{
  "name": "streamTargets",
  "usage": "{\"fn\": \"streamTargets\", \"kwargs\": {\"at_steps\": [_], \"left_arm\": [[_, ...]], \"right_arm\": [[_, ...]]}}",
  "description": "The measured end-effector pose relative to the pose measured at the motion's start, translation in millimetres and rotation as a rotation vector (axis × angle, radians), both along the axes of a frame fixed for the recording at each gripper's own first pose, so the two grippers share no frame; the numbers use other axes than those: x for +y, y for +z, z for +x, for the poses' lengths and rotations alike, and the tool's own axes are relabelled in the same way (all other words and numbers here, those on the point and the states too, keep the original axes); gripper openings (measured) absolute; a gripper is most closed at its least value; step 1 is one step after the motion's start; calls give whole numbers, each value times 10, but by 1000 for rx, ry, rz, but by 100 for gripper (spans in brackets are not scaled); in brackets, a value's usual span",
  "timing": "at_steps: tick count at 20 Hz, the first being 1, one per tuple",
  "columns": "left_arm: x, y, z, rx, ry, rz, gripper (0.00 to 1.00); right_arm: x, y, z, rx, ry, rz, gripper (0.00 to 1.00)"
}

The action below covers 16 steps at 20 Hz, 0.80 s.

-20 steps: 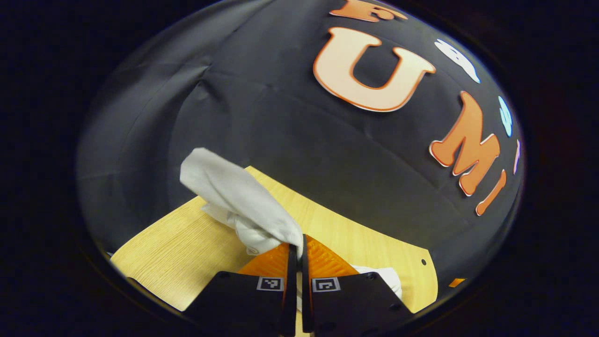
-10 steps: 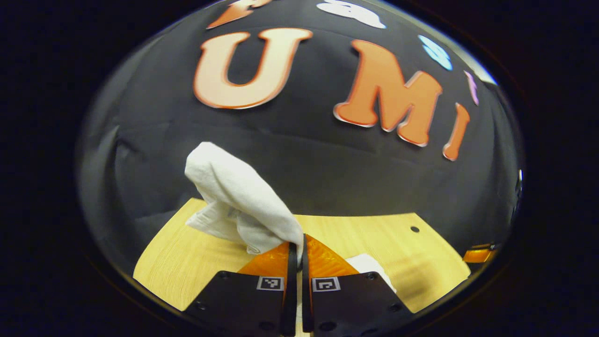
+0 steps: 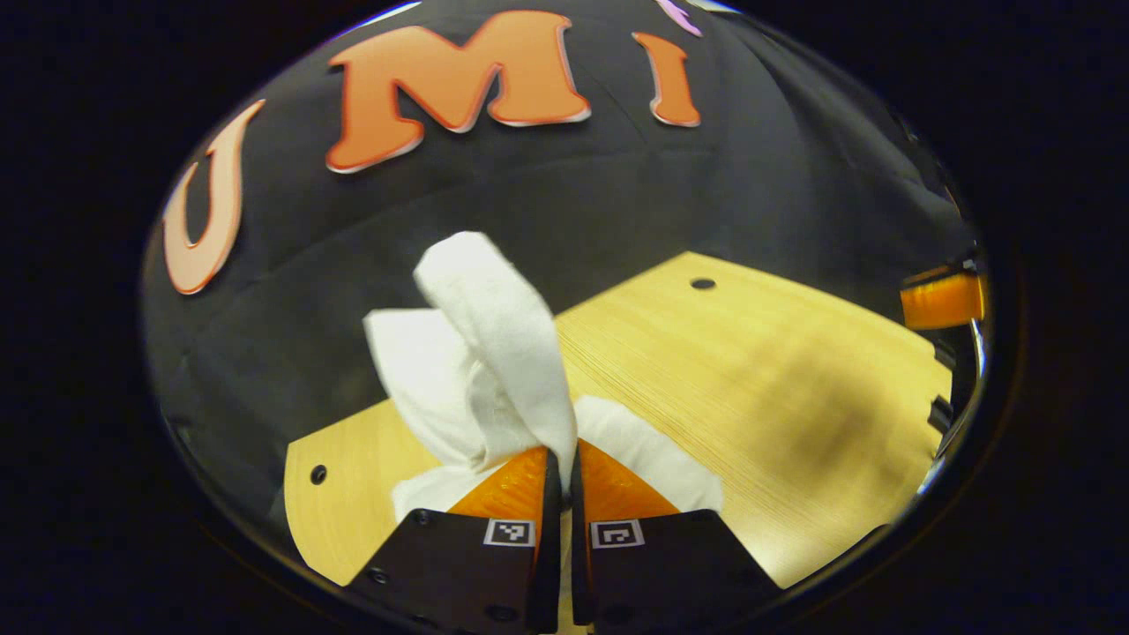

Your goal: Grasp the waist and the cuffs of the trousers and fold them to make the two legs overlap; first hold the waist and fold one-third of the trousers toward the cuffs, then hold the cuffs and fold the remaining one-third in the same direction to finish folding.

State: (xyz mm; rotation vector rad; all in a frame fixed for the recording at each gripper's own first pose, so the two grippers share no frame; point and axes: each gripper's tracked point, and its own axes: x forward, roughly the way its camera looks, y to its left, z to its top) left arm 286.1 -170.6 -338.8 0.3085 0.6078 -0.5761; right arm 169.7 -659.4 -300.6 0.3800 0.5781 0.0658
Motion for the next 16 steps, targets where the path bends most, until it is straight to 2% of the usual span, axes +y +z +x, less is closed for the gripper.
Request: {"fn": "streamTargets", "kwargs": {"at_steps": [1, 2, 4, 7, 8, 9, 12, 14, 16], "left_arm": [[-136, -126, -134, 63, -43, 12, 11], [-234, -196, -245, 100, -63, 18, 19], [-384, -275, -468, 180, -96, 26, 23], [-601, -52, -630, 224, -99, -35, 39], [-657, 78, -634, 218, -80, -52, 50], [-345, -41, -673, 209, -63, -68, 60], [-211, 400, -620, 131, 36, -90, 87], [0, 648, -566, 74, 130, -128, 99], [248, 962, -555, 9, 240, -167, 100]], "right_arm": [[-46, -25, -25, 3, -4, 5, 94], [-87, -49, -36, 8, -9, 6, 94], [-123, -87, -36, 13, -10, 11, 94], [-124, -105, -32, 9, 6, 18, 94], [-98, -87, -8, 1, 15, 15, 94], [-60, -53, 0, -10, 25, 9, 94], [101, 149, 116, -76, 68, -15, 94], [282, 255, 125, -109, 126, -26, 94], [488, 360, 124, -146, 182, -35, 95]]}}
